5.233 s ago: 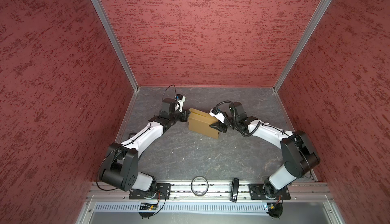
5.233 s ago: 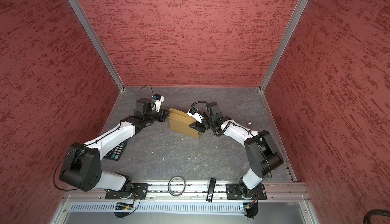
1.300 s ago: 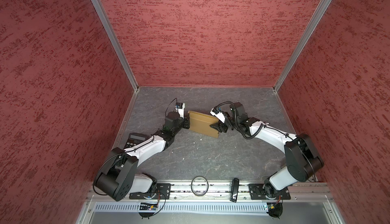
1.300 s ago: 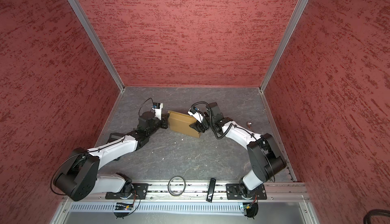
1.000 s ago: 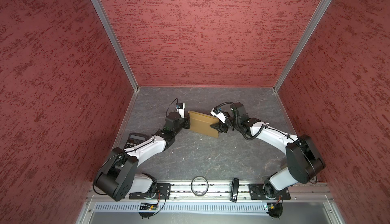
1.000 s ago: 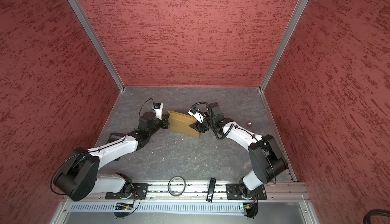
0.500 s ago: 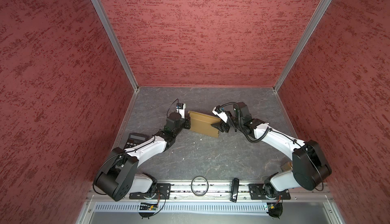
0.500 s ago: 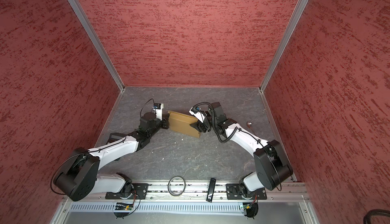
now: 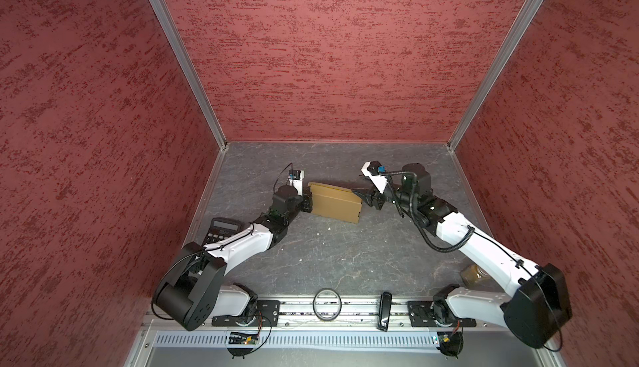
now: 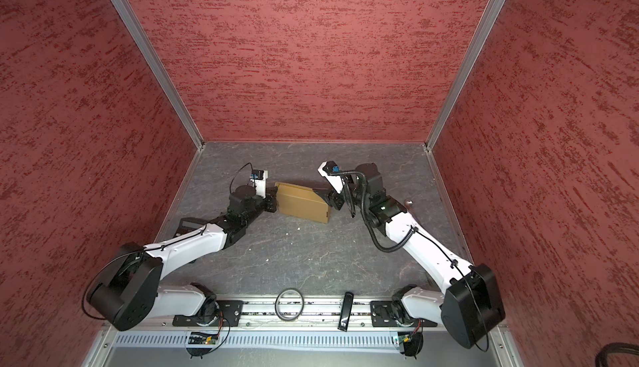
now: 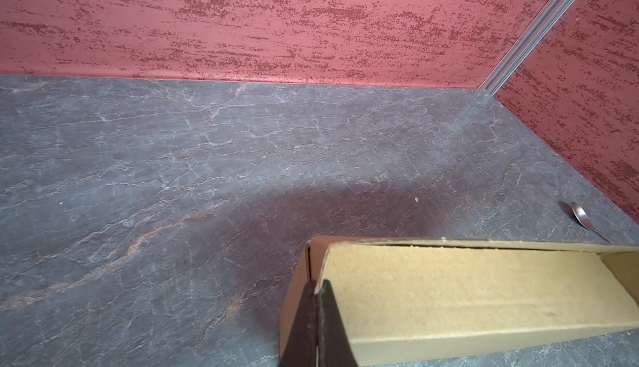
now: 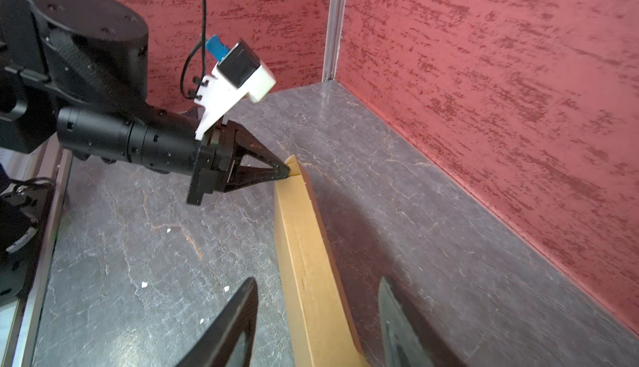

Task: Fold the paper box
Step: 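Open the right gripper and lift it away from the box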

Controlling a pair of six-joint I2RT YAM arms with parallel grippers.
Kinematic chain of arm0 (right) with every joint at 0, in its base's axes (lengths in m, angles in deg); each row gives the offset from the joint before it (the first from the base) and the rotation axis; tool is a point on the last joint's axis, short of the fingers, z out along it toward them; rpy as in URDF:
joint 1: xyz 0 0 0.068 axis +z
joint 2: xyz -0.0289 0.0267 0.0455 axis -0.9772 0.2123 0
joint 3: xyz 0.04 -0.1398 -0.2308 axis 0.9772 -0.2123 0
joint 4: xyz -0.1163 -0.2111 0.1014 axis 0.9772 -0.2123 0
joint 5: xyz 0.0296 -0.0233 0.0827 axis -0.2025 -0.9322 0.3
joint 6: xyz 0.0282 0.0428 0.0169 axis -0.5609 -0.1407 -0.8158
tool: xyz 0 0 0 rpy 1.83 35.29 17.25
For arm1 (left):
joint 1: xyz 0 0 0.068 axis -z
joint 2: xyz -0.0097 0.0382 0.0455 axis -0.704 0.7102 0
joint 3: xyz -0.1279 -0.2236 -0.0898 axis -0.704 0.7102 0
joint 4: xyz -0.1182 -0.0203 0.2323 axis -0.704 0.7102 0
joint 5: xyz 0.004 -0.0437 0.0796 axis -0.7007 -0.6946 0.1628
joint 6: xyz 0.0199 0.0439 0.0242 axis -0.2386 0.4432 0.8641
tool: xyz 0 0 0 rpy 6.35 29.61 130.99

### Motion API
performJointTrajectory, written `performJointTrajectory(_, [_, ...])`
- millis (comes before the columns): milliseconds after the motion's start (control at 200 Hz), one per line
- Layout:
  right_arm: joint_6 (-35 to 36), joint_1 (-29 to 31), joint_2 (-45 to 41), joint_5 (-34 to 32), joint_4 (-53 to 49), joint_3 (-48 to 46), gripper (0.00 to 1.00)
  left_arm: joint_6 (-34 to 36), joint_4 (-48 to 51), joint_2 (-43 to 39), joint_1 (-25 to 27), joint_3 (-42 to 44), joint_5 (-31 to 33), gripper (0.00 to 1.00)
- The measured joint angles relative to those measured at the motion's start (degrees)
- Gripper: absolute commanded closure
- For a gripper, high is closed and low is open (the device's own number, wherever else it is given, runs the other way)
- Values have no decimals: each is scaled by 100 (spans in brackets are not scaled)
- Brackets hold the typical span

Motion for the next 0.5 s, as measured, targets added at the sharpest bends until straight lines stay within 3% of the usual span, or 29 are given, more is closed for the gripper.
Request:
performJointTrajectory(225, [-911,0,22,-671,-61,15,68,0,13,-57,39,48,101,100])
performJointTrajectory(496, [-1958,0,299,-1161,-686,109,78,-2,59,-170,98,131,249,100])
